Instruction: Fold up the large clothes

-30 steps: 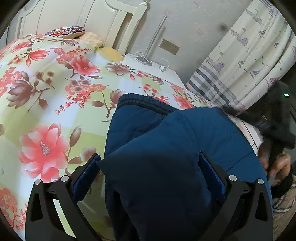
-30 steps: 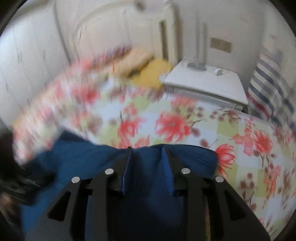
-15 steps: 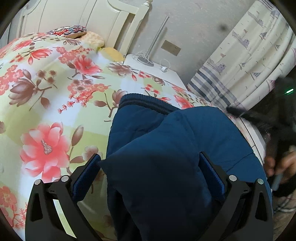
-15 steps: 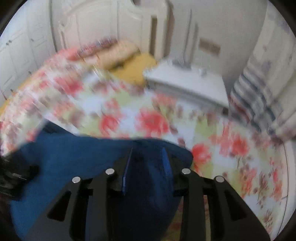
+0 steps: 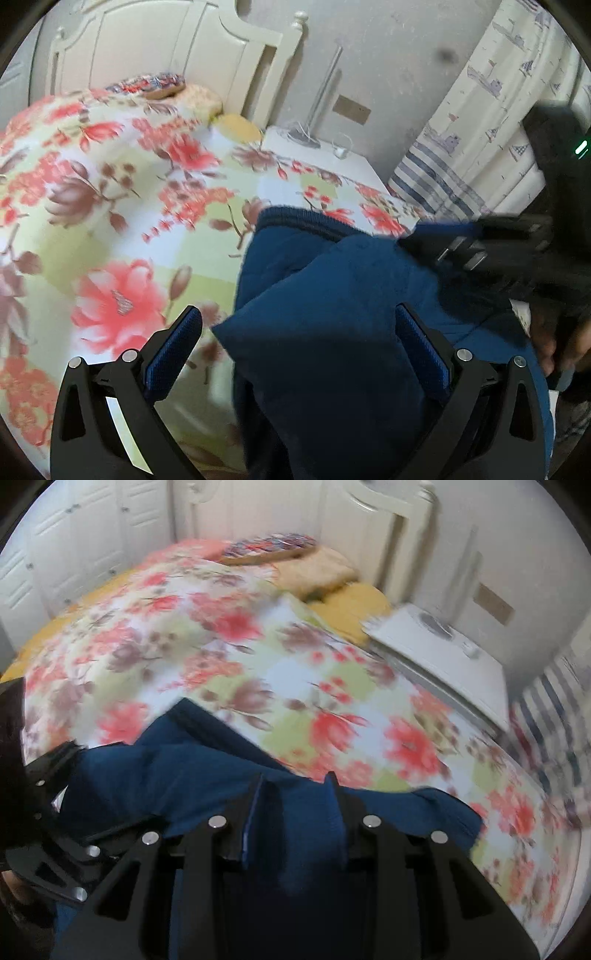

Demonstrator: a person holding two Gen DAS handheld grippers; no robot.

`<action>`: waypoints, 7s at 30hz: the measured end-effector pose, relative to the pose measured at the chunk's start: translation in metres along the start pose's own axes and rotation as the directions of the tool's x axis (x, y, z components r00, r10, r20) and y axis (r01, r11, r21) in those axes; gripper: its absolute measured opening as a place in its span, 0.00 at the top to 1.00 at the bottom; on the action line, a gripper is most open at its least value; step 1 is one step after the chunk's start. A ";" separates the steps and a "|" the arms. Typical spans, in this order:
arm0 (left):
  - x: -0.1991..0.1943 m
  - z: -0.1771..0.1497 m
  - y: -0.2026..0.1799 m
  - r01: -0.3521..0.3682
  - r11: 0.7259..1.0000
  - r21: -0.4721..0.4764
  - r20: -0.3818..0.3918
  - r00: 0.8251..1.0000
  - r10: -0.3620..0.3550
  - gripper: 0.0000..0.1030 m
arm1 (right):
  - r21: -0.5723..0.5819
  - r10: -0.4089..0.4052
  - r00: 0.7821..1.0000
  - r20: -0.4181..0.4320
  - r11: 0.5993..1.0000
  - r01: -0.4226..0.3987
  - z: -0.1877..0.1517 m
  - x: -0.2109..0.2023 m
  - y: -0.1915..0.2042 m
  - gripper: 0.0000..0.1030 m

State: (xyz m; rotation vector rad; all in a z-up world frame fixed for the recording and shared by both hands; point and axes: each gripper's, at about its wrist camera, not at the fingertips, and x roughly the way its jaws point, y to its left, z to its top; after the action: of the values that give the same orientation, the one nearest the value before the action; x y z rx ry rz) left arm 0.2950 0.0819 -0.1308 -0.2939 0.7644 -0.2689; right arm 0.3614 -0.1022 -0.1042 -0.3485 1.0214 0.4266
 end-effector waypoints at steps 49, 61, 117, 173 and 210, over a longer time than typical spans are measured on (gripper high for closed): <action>-0.149 -0.111 -0.056 -0.224 0.932 0.287 0.093 0.974 0.205 0.04 | 0.000 0.043 0.926 0.376 0.999 -0.047 -0.243 -0.170 0.095 0.33; -0.138 -0.098 -0.029 0.131 0.991 0.033 -0.098 0.987 -0.127 0.04 | 0.447 0.222 0.834 0.505 0.760 -0.472 -0.283 -0.173 -0.020 0.02; 0.031 -0.024 -0.041 0.494 0.819 -0.291 -0.054 0.846 -0.530 0.16 | 0.389 -0.115 0.897 0.426 0.919 -0.067 -0.168 -0.170 -0.052 0.16; -0.167 -0.072 -0.194 -0.315 0.921 0.231 0.325 0.917 0.232 0.04 | 0.474 -0.404 0.856 0.324 0.852 0.222 -0.239 -0.255 0.022 0.02; -0.165 -0.076 -0.194 -0.313 0.919 0.239 0.316 0.920 0.231 0.04 | 0.461 -0.396 0.852 0.343 0.861 0.215 -0.239 -0.261 0.021 0.02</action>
State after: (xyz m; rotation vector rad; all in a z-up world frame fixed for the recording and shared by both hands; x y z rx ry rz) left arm 0.1018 -0.0533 -0.0092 0.0530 0.4670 -0.0643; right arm 0.0552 -0.2425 0.0077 -0.0315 0.5795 -0.0218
